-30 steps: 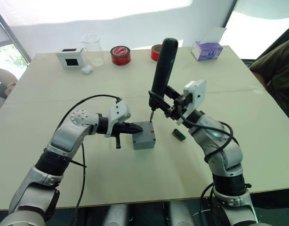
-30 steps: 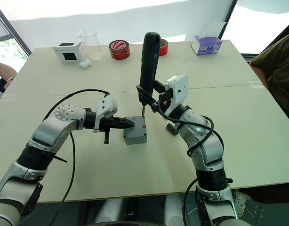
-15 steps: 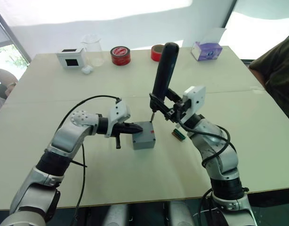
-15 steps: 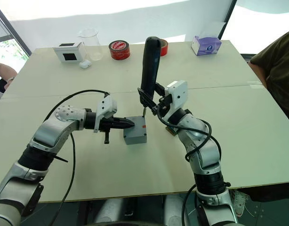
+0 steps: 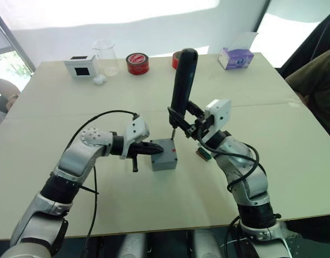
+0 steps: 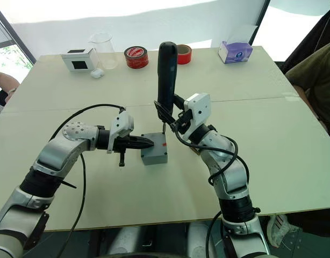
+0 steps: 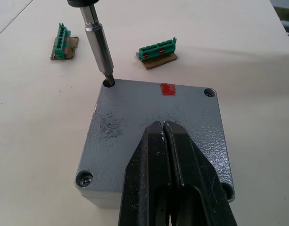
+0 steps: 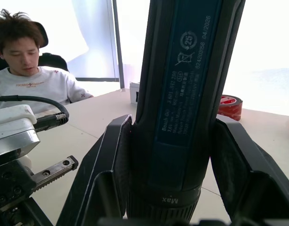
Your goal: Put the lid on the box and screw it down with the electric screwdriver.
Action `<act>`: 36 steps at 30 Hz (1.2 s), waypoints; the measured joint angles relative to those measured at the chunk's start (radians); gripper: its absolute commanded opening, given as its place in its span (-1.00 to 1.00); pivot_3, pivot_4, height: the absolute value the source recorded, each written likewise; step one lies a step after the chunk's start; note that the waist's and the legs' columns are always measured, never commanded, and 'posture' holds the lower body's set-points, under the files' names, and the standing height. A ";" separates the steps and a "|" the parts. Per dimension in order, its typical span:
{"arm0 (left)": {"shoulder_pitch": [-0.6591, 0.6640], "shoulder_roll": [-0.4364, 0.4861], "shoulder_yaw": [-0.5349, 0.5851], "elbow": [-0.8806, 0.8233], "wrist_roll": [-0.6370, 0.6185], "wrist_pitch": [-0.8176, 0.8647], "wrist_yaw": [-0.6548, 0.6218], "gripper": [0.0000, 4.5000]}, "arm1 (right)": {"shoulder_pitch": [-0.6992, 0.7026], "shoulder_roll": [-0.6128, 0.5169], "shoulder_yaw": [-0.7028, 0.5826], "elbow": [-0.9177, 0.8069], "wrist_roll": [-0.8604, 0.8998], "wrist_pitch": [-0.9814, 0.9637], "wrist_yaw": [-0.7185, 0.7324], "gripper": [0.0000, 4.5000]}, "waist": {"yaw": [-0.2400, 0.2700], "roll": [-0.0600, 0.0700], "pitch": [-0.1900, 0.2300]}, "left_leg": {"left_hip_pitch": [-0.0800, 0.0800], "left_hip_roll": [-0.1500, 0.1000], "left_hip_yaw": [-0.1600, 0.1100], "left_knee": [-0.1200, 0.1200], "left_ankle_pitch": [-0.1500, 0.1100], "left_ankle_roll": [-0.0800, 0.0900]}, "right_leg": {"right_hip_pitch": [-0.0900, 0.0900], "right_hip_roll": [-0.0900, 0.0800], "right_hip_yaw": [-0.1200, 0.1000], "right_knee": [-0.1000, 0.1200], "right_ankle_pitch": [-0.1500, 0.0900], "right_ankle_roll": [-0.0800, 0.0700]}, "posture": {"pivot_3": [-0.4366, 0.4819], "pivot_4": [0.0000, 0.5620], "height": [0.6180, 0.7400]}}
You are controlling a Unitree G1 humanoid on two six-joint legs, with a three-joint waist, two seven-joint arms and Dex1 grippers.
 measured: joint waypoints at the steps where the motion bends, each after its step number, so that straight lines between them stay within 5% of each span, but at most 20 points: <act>1: 0.000 0.000 0.000 0.000 0.000 0.001 0.000 -1.00 | 0.000 0.000 0.000 0.001 0.000 -0.002 0.000 -0.15 | 0.000 0.000 0.000 | 0.000 0.000 0.000 0.000 0.000 0.000 | 0.000 0.000 0.000 0.000 0.000 0.000 | -0.05 -0.47 1.00; 36: -0.002 -0.001 0.000 -0.016 -0.001 0.030 0.003 -1.00 | 0.000 0.011 0.030 0.006 -0.044 -0.034 -0.018 -0.15 | 0.000 0.000 0.000 | 0.000 0.000 0.000 0.000 0.000 0.000 | 0.000 0.000 0.000 0.000 0.000 0.000 | -0.05 -0.47 1.00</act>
